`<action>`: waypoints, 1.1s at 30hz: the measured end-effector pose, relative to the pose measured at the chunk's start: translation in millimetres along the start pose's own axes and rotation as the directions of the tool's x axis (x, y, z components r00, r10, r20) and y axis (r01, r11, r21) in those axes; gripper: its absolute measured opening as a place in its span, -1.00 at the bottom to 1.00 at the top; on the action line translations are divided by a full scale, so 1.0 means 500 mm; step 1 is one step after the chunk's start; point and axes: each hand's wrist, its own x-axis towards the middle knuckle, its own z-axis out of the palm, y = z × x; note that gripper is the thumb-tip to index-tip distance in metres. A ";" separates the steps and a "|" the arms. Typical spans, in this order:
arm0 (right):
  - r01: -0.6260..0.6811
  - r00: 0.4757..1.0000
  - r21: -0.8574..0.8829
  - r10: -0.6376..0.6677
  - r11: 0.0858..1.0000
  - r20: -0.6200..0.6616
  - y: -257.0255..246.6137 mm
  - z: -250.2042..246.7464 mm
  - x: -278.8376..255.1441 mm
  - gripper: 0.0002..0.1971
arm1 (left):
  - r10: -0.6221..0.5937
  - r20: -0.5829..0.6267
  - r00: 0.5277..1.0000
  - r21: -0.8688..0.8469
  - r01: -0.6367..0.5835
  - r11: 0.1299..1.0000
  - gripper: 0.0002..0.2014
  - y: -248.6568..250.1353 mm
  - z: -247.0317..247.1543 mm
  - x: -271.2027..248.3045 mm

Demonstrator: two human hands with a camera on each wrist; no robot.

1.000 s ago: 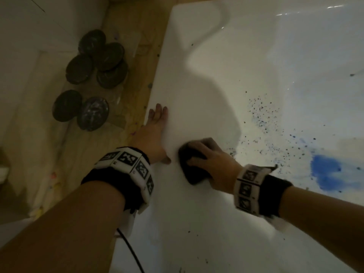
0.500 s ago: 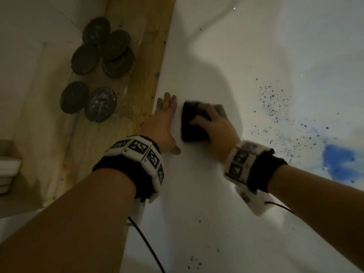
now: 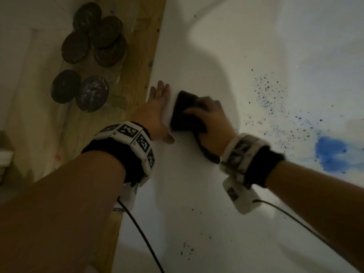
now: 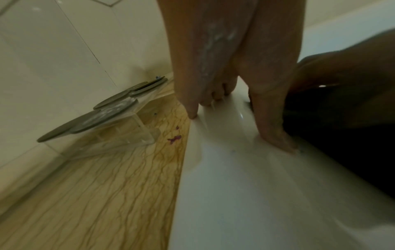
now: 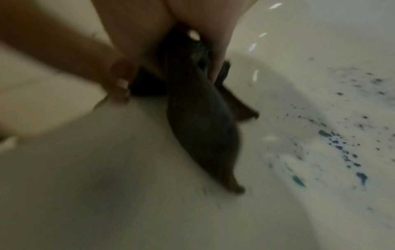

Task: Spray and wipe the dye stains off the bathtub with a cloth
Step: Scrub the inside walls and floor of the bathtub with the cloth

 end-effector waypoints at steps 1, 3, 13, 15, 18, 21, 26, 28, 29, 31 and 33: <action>0.047 0.999 -0.036 -0.047 0.998 -0.002 -0.007 0.023 -0.012 -0.61 | 0.013 -0.008 1.000 -0.012 -0.013 1.000 0.28 -0.001 0.001 0.001; 0.144 0.989 -0.123 -0.139 0.982 0.049 -0.013 0.046 -0.053 -0.59 | 0.035 -0.025 0.999 -0.017 -0.035 0.999 0.20 -0.005 0.003 0.004; 0.252 0.885 -0.170 -0.155 0.953 0.439 0.055 0.007 -0.184 -0.52 | -0.047 0.063 0.997 0.278 0.028 0.960 0.29 0.015 0.009 -0.024; 0.054 0.964 -0.166 -0.008 0.985 0.267 0.037 -0.002 -0.198 -0.49 | -0.036 0.091 0.995 0.294 0.007 0.956 0.32 0.004 0.038 -0.072; 0.004 0.980 -0.170 0.030 0.985 0.197 -0.022 0.023 -0.243 -0.30 | -0.006 0.141 0.990 0.199 -0.022 0.980 0.32 -0.027 0.097 -0.173; 0.191 0.921 -0.180 -0.113 0.965 0.372 -0.061 0.066 -0.287 -0.33 | 0.014 0.163 0.987 0.123 -0.035 0.992 0.32 -0.044 0.137 -0.235; 0.383 0.868 -0.299 -0.230 0.874 0.440 -0.015 0.071 -0.250 -0.38 | -0.018 0.145 0.989 0.125 0.000 0.992 0.35 -0.044 0.143 -0.230; 0.377 0.857 -0.290 -0.211 0.880 0.471 0.003 0.063 -0.234 -0.29 | -0.043 0.153 0.987 0.137 0.022 0.990 0.37 -0.037 0.145 -0.227; 0.303 0.880 -0.296 -0.147 0.906 0.451 0.008 0.056 -0.227 -0.29 | -0.052 0.153 0.987 0.148 0.029 0.989 0.38 -0.034 0.146 -0.225; 0.037 0.924 -0.324 0.091 0.945 0.371 0.014 0.035 -0.216 -0.42 | -0.062 0.150 0.987 0.152 0.039 0.988 0.40 -0.030 0.144 -0.222; -0.228 0.919 -0.245 0.292 0.942 0.267 0.014 0.020 -0.220 -0.52 | -0.065 0.146 0.987 0.135 0.046 0.990 0.42 -0.028 0.143 -0.223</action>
